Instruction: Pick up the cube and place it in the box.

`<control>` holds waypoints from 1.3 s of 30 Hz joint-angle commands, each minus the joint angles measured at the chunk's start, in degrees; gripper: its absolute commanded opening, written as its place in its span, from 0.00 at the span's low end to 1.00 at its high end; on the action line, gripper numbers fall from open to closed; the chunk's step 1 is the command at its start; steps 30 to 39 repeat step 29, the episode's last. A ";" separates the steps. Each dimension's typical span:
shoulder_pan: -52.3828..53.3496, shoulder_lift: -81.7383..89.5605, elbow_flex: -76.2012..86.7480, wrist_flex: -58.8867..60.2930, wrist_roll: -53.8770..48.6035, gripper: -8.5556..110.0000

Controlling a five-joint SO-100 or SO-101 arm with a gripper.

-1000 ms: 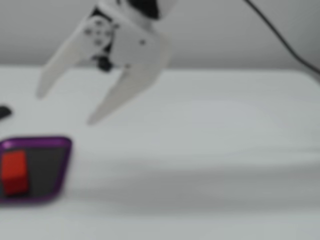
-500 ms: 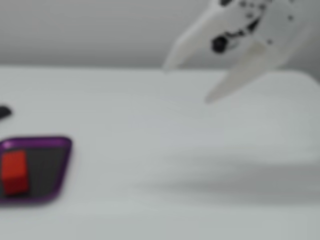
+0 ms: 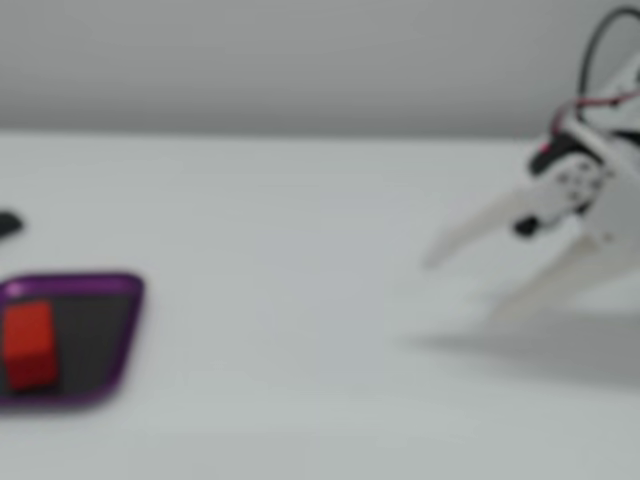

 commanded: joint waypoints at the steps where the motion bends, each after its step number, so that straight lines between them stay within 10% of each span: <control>1: 0.26 2.90 2.55 0.35 0.44 0.25; 14: 0.44 2.90 5.10 0.79 0.26 0.06; 39: 1.32 2.90 5.27 0.18 -0.26 0.07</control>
